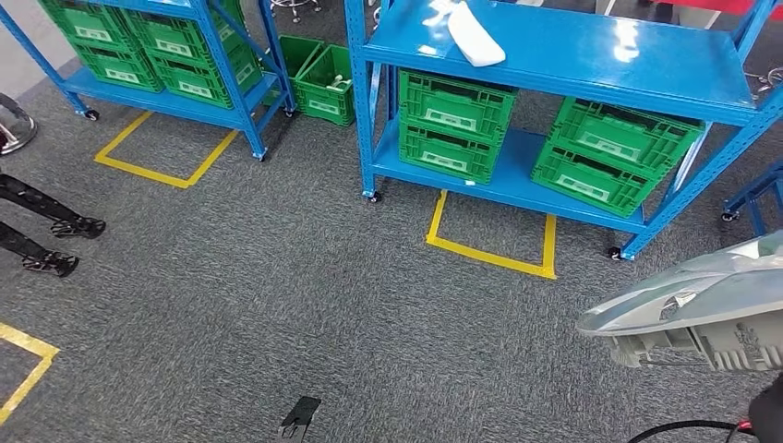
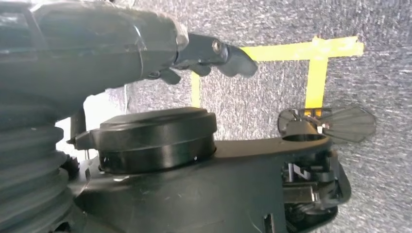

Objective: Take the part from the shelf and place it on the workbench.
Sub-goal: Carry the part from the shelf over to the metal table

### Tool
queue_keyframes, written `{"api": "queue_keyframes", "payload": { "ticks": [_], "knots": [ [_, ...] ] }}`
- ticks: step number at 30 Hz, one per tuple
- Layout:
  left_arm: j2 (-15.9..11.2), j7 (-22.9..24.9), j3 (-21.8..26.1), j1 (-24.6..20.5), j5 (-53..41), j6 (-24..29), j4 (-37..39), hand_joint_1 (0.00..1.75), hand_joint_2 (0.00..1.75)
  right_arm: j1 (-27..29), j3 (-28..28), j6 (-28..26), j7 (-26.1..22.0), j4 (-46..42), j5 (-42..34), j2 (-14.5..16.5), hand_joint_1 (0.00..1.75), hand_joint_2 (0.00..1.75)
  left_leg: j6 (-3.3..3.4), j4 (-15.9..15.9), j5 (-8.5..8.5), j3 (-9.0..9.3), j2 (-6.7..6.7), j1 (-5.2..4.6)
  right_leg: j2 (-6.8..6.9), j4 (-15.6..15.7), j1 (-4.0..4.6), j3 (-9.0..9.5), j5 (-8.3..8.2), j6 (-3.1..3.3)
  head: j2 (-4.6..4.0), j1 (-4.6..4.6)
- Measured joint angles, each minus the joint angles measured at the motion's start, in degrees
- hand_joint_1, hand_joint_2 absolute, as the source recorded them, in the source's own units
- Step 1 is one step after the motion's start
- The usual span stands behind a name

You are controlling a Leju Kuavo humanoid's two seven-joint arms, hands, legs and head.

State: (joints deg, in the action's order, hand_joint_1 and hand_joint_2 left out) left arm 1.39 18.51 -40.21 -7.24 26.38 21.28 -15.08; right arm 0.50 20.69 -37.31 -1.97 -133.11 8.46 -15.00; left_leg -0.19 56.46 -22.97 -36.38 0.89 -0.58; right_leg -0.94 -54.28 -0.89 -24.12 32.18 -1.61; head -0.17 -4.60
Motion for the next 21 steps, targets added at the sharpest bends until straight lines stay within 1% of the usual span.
{"api": "queue_keyframes", "payload": {
  "ticks": [1, 2, 3, 4, 5, 6, 7, 8, 9, 10, 11, 12, 13, 14, 15, 16, 17, 18, 19, 20, 21],
  "knots": [
    [-0.07, 0.0, -0.08, 0.01, 0.0, 0.01, 0.01, 0.0, 1.75, 0.04, -0.01, 0.0, 0.0, 0.02, 0.0, 0.02, 1.75, 1.75, -0.3, -0.02, 0.35, -0.23, 0.05, 0.02, 0.13, -0.25, -0.03, -0.54, -0.34, 0.51, 0.0, -0.04],
    [-0.13, 0.0, -0.15, 0.03, 0.01, 0.01, 0.02, 0.0, 1.75, 0.08, -0.01, 0.0, 0.0, 0.02, 0.0, 0.02, 1.75, 1.75, -0.61, 0.43, -0.24, -0.65, -0.01, 0.08, 0.29, -0.42, -0.02, -1.11, -0.82, 1.05, 0.0, -0.09],
    [-0.15, 0.0, -0.2, 0.04, 0.01, 0.01, 0.02, 0.0, 1.75, 0.13, -0.02, 0.0, 0.0, 0.03, -0.01, 0.02, 1.75, 1.75, -0.9, 1.87, -1.96, -1.36, -0.12, 0.18, 0.47, -0.52, -0.01, -1.8, -1.38, 1.61, 0.0, -0.15],
    [-0.16, 0.0, -0.22, 0.04, 0.02, 0.01, 0.02, 0.0, 1.75, 0.18, -0.02, 0.0, -0.01, 0.03, -0.01, 0.02, 1.75, 1.75, -1.14, 4.53, -4.61, -2.4, -0.3, 0.3, 0.62, -0.59, 0.06, -2.63, -2.01, 2.1, 0.0, -0.2],
    [-0.16, 0.0, -0.24, 0.05, 0.02, 0.01, 0.02, 0.0, 1.75, 0.24, -0.03, 0.0, -0.01, 0.03, -0.01, 0.02, 1.75, 1.75, -1.31, 8.48, -7.82, -3.68, -0.53, 0.39, 0.72, -0.73, 0.29, -3.54, -2.67, 2.45, 0.0, -0.27],
    [-0.16, 0.0, -0.25, 0.05, 0.02, 0.0, 0.02, 0.0, 1.75, 0.31, -0.03, 0.0, -0.02, 0.03, -0.01, 0.04, 1.75, 1.75, -1.36, 12.82, -10.42, -4.89, -0.7, 0.45, 0.77, -0.86, 0.56, -4.53, -3.26, 2.69, 0.0, -0.32],
    [-0.16, 0.0, -0.25, 0.05, 0.0, -0.01, 0.02, 0.0, 1.75, 0.37, -0.02, 0.0, -0.04, 0.03, -0.01, 0.08, 1.75, 1.75, -1.3, 16.36, -11.77, -5.63, -0.84, 0.45, 0.8, -1.01, 0.84, -5.53, -3.82, 2.85, 0.0, -0.36],
    [-0.16, 0.0, -0.26, 0.06, -0.04, -0.01, 0.02, 0.0, 1.75, 0.45, -0.02, 0.0, -0.06, 0.03, -0.01, 0.15, 1.75, 1.75, -1.1, 18.32, -11.75, -5.57, -0.92, 0.4, 0.83, -1.18, 1.15, -6.49, -4.32, 2.98, 0.0, -0.38],
    [-0.16, 0.0, -0.29, 0.06, -0.12, -0.01, 0.02, 0.0, 1.75, 0.5, -0.02, 0.0, -0.09, 0.04, 0.03, 0.25, 1.75, 1.75, -0.73, 17.98, -10.49, -4.38, -0.95, 0.29, 0.83, -1.34, 1.5, -7.35, -4.76, 3.05, 0.0, -0.39],
    [-0.15, 0.0, -0.35, 0.05, -0.24, 0.03, 0.02, 0.0, 1.75, 0.55, -0.02, 0.0, -0.11, 0.05, 0.11, 0.37, 1.75, 1.75, -0.15, 15.49, -8.78, -2.06, -0.98, 0.08, 0.83, -1.47, 1.82, -8.08, -5.23, 3.13, 0.0, -0.38],
    [-0.19, 0.0, -0.45, 0.04, -0.4, 0.12, 0.02, 0.0, 1.75, 0.6, -0.02, 0.0, -0.11, 0.07, 0.29, 0.49, 1.75, 1.75, 0.69, 11.42, -7.5, 1.19, -1.08, -0.31, 0.87, -1.56, 2.01, -8.6, -5.65, 3.17, 0.0, -0.38],
    [-0.26, 0.0, -0.57, 0.01, -0.61, 0.25, 0.01, 0.0, 1.75, 0.62, -0.02, 0.0, -0.08, 0.11, 0.66, 0.6, 1.75, 1.75, 1.6, 6.77, -7.07, 4.59, -0.82, -0.79, 0.93, -1.64, 2.21, -8.95, -6.04, 3.16, 0.0, -0.37],
    [-0.33, 0.0, -0.75, -0.04, -0.87, 0.38, 0.01, 0.0, 1.75, 0.64, -0.02, 0.0, 0.0, 0.21, 1.2, 0.72, 1.75, 1.75, 2.3, 2.83, -7.28, 7.27, -0.45, -1.25, 1.08, -1.7, 2.26, -9.14, -6.38, 3.12, 0.0, -0.37],
    [-0.41, -0.01, -0.98, -0.1, -1.14, 0.52, 0.01, 0.0, 1.75, 0.66, -0.02, 0.0, 0.15, 0.34, 1.9, 0.84, 1.75, 1.75, 2.78, 0.12, -7.79, 8.96, -0.12, -1.61, 1.29, -1.76, 2.23, -9.29, -6.67, 3.0, 0.0, -0.37],
    [-0.45, -0.01, -1.23, -0.14, -1.43, 0.62, 0.01, 0.0, 1.75, 0.67, -0.02, 0.0, 0.39, 0.5, 2.72, 0.97, 1.75, 1.75, 2.95, -1.32, -8.16, 9.57, 0.23, -1.78, 1.54, -1.78, 2.24, -9.44, -6.98, 2.84, 0.0, -0.38],
    [-0.5, -0.02, -1.44, -0.16, -1.7, 0.7, 0.02, 0.0, 1.75, 0.69, -0.02, 0.0, 0.67, 0.65, 3.51, 1.08, 1.75, 1.75, 2.95, -1.96, -8.01, 9.58, 0.16, -1.68, 1.81, -1.77, 2.25, -9.61, -7.26, 2.62, 0.0, -0.38],
    [-0.57, 0.01, -1.6, -0.13, -1.91, 0.75, 0.03, 0.0, 1.75, 0.75, -0.01, 0.0, 0.93, 0.77, 4.25, 1.18, 1.75, 1.75, 2.96, -2.42, -7.68, 9.51, -0.07, -1.45, 1.88, -1.94, 2.26, -9.85, -7.19, 2.3, 0.0, -0.39],
    [-0.66, 0.03, -1.69, -0.08, -2.08, 0.73, 0.04, 0.0, 1.75, 0.82, -0.01, 0.0, 1.13, 0.84, 4.86, 1.26, 1.75, 1.75, 3.01, -2.77, -7.23, 9.33, -0.32, -1.19, 1.78, -2.79, 2.26, -10.31, -6.39, 1.9, 0.0, -0.35],
    [-0.74, 0.06, -1.76, -0.03, -2.24, 0.65, 0.06, 0.0, 1.75, 0.87, 0.0, 0.0, 1.24, 0.89, 5.35, 1.32, 1.75, 1.75, 3.02, -2.98, -6.67, 9.04, -0.57, -0.92, 1.58, -4.72, 2.17, -11.1, -4.78, 1.43, 0.0, -0.26],
    [-0.8, 0.09, -1.91, 0.0, -2.37, 0.52, 0.07, 0.0, 1.75, 0.92, 0.0, 0.0, 1.27, 0.94, 5.68, 1.38, 1.75, 1.75, 3.01, -3.02, -6.21, 8.66, -0.81, -0.79, 1.34, -7.98, 1.91, -12.33, -2.45, 0.94, 0.0, -0.18],
    [-0.86, 0.09, -2.15, 0.02, -2.51, 0.39, 0.08, 0.0, 1.75, 0.95, 0.01, 0.0, 1.29, 1.01, 5.89, 1.4, 1.75, 1.75, 3.01, -2.96, -5.82, 8.16, -1.01, -0.74, 1.2, -12.03, 1.6, -13.73, 0.01, 0.51, 0.0, -0.09]
  ]
}}
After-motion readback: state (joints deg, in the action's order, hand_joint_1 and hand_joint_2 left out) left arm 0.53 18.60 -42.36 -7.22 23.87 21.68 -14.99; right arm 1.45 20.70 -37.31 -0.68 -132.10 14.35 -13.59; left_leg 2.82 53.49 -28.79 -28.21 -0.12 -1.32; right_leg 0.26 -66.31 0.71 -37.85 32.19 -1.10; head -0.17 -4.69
